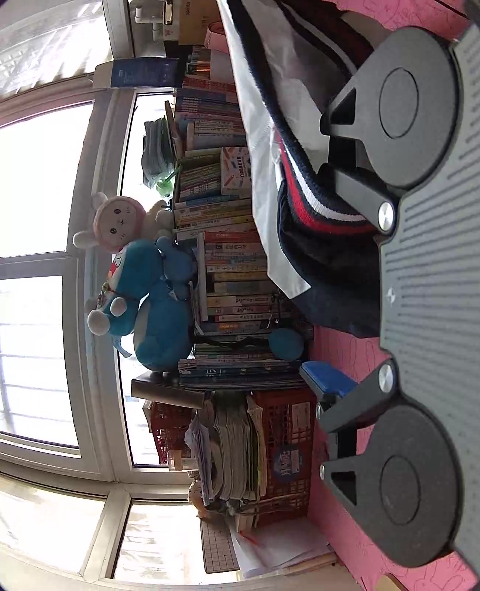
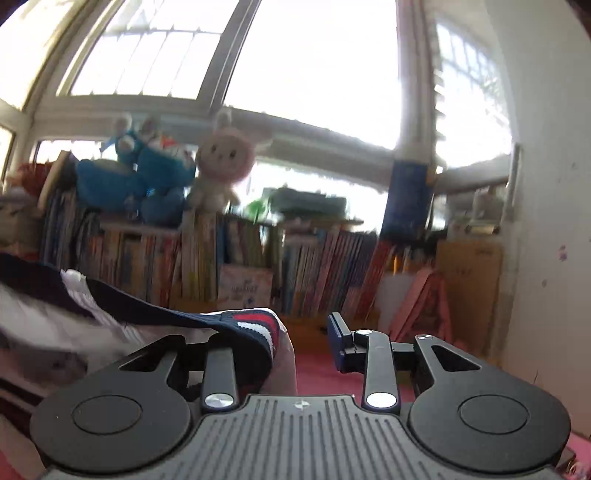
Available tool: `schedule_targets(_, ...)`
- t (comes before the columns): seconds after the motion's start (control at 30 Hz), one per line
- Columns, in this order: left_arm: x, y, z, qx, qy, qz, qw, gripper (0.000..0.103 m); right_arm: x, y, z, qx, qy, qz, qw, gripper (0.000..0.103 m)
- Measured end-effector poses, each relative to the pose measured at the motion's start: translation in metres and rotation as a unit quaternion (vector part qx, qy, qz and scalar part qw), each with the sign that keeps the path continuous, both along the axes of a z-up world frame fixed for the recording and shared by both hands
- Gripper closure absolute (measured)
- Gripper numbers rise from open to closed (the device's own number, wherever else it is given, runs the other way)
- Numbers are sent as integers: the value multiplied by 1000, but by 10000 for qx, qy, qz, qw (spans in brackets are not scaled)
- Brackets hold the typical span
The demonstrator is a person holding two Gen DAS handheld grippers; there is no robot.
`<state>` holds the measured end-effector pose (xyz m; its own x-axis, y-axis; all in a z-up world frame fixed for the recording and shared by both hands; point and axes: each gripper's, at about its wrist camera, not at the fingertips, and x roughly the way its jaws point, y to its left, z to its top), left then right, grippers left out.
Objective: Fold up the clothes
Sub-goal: 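Lift the jacket off the table with both tools and shake it open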
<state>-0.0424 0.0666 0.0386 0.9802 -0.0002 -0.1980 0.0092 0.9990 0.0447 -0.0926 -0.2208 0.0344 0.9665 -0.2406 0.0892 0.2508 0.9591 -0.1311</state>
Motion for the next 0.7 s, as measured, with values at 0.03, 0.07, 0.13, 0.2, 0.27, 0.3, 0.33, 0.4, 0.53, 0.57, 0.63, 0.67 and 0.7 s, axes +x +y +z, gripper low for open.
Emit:
schedule_targets(0.03,1,0,-5,9,83,44,10000,26,-11,-2,4,-114,-58,-9,9999,56)
schedule_targets(0.07,2,0,-10,18,166,89,9998,26,-21,-3,8,-232,-73,-15,9997,55)
schedule_targets(0.13,4,0,-20,25,335,161,9993,27,-16,-13,-10,114,783,110,9968,55)
schedule_targets(0.2,4,-9,-29,52,465,40,9989,30,-8,-23,-31,501,1696,245,9839,56)
schedule_targets(0.27,3,-29,-35,245,486,-244,9982,30,8,-23,-64,1368,2589,442,9551,59)
schedule_targets(0.3,3,-40,-37,364,452,-356,9977,30,14,-17,-78,1659,2754,527,9454,59)
schedule_targets(0.33,4,-49,-37,513,362,-361,9974,31,19,-9,-92,1913,2871,600,9367,59)
schedule_targets(0.4,7,-56,-32,762,110,-153,9969,39,25,7,-102,2014,2655,547,9413,59)
schedule_targets(0.53,8,-19,0,289,-380,576,9972,44,32,-2,-101,2036,2366,33,9500,62)
schedule_targets(0.57,4,-4,8,-5,-482,607,9970,39,26,-11,-95,1843,2186,-127,9582,62)
schedule_targets(0.63,-9,16,19,-376,-674,542,9955,34,7,-25,-77,1325,1688,-337,9761,46)
schedule_targets(0.67,-16,17,20,-339,-732,556,9952,30,-7,-28,-67,1022,1372,-363,9846,42)
schedule_targets(0.7,-21,14,18,-168,-714,621,9954,30,-20,-32,-56,716,1052,-388,9911,41)
